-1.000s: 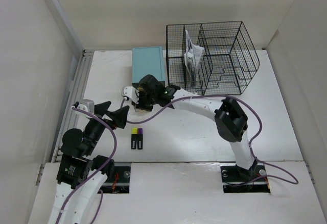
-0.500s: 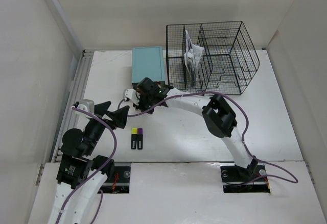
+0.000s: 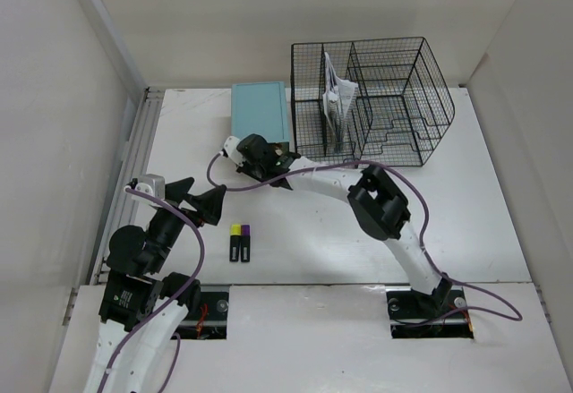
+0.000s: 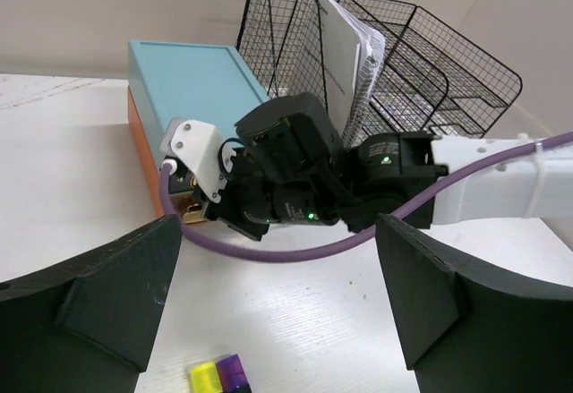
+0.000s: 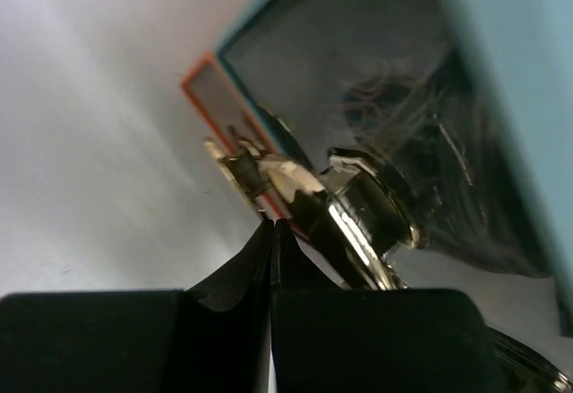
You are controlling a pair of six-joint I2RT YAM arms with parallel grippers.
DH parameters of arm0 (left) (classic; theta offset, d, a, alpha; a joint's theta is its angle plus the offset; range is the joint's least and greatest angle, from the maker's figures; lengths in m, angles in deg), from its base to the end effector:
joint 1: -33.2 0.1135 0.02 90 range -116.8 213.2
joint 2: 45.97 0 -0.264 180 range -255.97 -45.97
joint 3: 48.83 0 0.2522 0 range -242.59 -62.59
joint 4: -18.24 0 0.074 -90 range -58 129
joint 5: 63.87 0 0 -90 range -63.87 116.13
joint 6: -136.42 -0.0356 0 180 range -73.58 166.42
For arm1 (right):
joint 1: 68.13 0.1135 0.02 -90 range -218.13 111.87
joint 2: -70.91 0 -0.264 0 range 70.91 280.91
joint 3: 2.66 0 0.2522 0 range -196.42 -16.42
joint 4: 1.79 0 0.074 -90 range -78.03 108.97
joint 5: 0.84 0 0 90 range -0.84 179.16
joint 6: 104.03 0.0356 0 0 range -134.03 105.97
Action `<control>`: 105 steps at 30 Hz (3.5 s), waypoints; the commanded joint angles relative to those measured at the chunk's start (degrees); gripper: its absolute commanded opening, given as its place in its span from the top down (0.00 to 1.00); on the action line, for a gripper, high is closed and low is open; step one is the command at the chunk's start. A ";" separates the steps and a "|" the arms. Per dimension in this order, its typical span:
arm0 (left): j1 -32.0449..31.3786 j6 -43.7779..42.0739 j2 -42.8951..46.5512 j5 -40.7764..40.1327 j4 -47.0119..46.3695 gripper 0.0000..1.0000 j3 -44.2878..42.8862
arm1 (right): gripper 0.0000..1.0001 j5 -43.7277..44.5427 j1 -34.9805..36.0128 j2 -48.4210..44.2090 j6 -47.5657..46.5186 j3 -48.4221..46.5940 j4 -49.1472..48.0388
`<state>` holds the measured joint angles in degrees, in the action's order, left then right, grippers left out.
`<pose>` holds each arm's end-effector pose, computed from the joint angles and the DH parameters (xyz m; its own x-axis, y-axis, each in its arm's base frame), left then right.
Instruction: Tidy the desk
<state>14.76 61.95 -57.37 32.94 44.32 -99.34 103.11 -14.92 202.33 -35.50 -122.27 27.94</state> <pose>0.0588 -0.0241 0.3494 0.0926 -0.3111 -0.9458 0.4655 0.8533 -0.2351 0.3199 0.4135 0.1879 -0.1247 -0.7598 -0.6380 -0.7681 0.4810 -0.4227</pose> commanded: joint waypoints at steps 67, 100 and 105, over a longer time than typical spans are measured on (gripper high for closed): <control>-12.15 67.97 -101.63 -26.76 -105.66 0.63 7.13 | 0.31 -63.70 -27.90 -52.40 5.83 24.72 -6.12; -21.38 64.02 -97.51 -22.72 -129.12 0.05 32.80 | 0.31 -66.95 -27.90 -49.76 4.78 25.77 -6.12; -21.38 61.03 -92.94 -21.93 -126.66 0.09 34.37 | 0.31 -67.48 -27.90 -49.24 4.78 25.77 -6.12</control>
<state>-7.03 131.24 -150.22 10.02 -60.44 -68.44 37.91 -42.30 152.54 -30.32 -96.52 24.64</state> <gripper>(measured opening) 0.912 0.687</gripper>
